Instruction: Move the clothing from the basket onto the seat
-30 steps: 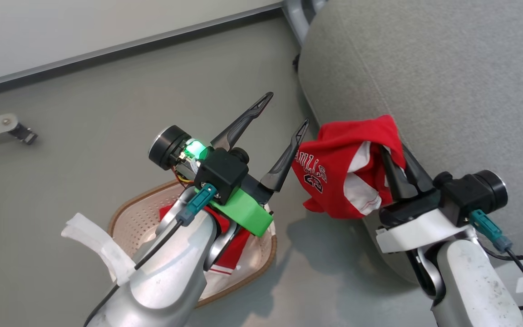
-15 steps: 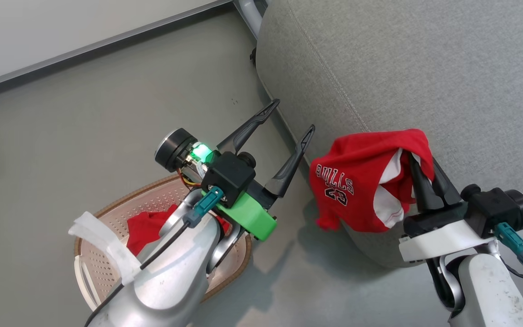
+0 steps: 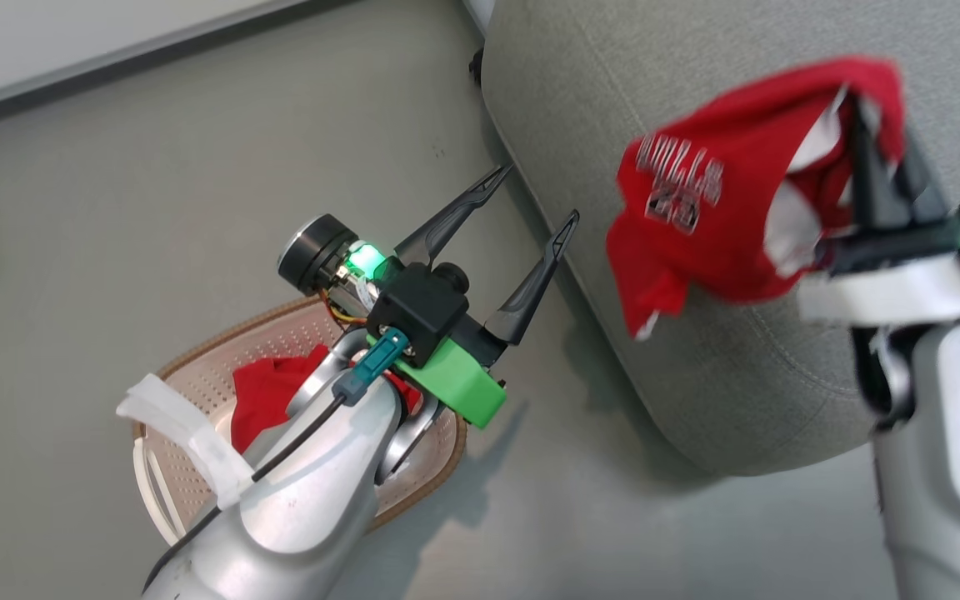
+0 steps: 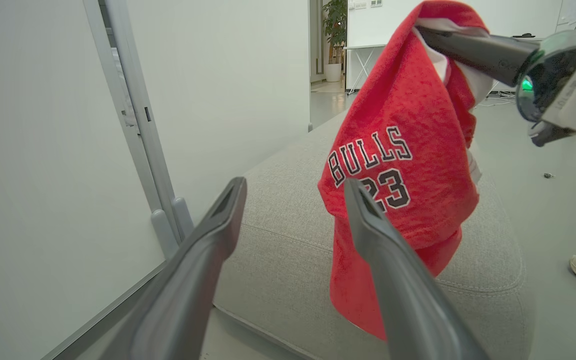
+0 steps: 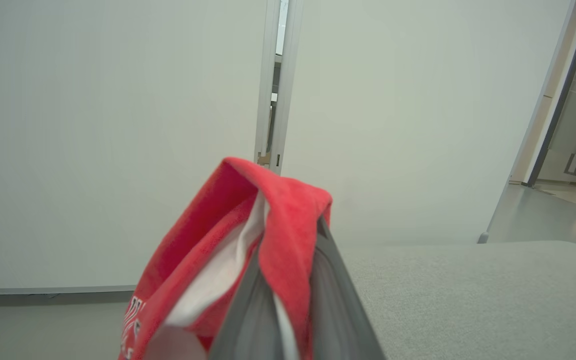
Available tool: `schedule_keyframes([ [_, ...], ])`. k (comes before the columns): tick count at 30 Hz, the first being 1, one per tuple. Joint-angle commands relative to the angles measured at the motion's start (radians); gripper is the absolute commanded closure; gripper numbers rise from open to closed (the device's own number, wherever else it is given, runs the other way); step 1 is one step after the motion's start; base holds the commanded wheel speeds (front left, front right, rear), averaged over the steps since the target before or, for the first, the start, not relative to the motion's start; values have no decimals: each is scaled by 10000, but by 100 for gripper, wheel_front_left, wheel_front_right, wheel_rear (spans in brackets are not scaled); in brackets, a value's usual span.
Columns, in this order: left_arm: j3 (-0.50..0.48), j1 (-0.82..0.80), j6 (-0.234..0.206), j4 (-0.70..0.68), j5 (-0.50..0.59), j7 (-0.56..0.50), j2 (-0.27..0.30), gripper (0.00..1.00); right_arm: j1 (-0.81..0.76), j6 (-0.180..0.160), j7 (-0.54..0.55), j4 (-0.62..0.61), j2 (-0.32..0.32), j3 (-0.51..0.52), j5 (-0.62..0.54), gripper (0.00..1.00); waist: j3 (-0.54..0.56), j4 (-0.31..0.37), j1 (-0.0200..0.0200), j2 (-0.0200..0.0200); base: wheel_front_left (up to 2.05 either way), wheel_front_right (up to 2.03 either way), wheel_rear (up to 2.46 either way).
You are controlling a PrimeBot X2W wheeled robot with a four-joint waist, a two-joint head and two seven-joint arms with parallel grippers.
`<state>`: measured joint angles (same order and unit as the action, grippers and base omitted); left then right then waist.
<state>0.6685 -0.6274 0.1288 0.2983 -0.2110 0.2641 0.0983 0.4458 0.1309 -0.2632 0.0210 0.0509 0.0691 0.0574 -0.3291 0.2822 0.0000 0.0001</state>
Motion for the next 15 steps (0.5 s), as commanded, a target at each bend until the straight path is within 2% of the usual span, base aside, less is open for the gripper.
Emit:
schedule_keyframes([
  [1,24,-226,20,-12,109,5,72,0,537,-3,-24,48,184,245,-115,100,-469,-184,0,-1,0,0,0],
  [7,273,-680,23,-73,207,5,101,0,2638,-3,-24,185,987,1342,-196,100,-1387,-533,0,-1,0,0,0],
  [15,551,-1312,25,-157,278,5,92,0,4866,-5,-22,1005,2716,2538,-178,100,-2532,-974,0,-1,0,0,0],
])
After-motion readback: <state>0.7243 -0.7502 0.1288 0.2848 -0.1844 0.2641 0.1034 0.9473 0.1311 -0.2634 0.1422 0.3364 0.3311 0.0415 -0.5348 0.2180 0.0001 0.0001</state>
